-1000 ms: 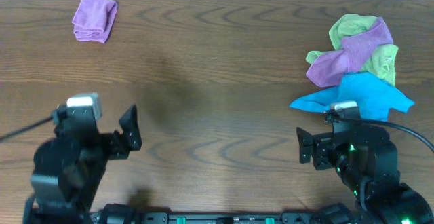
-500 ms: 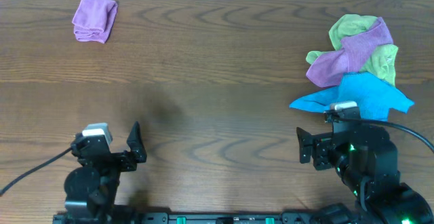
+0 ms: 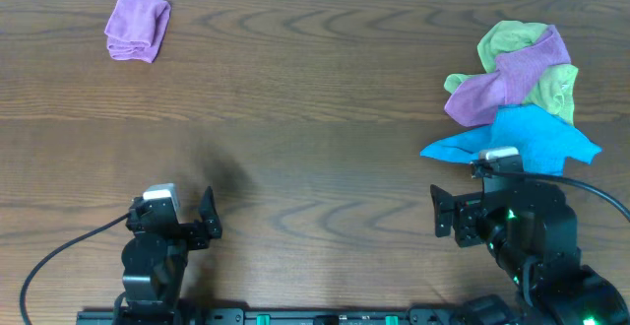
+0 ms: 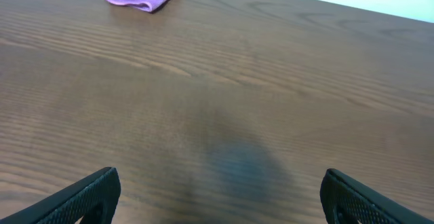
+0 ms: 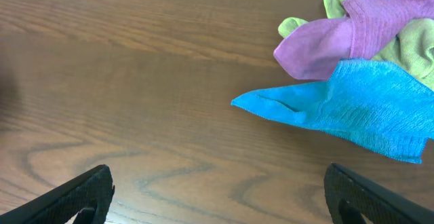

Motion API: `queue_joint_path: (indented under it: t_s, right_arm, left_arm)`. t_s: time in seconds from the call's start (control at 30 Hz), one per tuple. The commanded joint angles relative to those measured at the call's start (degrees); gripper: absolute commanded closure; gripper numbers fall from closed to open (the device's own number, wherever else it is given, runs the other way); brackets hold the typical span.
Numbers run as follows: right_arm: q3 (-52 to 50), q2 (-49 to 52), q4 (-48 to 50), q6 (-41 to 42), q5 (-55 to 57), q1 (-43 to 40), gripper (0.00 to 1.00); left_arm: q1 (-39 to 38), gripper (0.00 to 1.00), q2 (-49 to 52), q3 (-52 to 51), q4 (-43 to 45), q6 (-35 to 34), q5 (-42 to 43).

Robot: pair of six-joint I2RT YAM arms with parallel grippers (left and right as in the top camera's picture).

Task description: Fold the cloth

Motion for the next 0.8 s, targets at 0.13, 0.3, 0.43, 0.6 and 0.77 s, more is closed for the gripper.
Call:
queue_joint_path:
  t_s: [0.13, 0.3, 0.43, 0.6, 0.77]
  right_arm:
    - [0.42, 0.04, -0.07, 0.63, 0.13, 0.22, 0.01]
    - [0.42, 0.04, -0.07, 0.66, 0.11, 0.22, 0.01]
    - [0.42, 0.04, -0.07, 0.66, 0.11, 0.22, 0.01]
    - [0.42, 0.04, -0.07, 0.66, 0.11, 0.22, 0.01]
    - [0.42, 0.04, -0.07, 0.66, 0.11, 0.22, 0.01]
  left_arm:
    - [0.42, 0.05, -3.58, -4.09, 2.25, -0.02, -2.45]
    - [0.42, 0.05, -4.61, -4.09, 2.25, 0.0, -3.76]
    - [0.42, 0.05, -4.61, -4.09, 2.27, 0.02, -3.76]
    - [0.42, 0.05, -4.55, -4.09, 2.27, 0.0, -3.72]
    - [0.42, 0.05, -4.55, -4.09, 2.27, 0.0, -3.72]
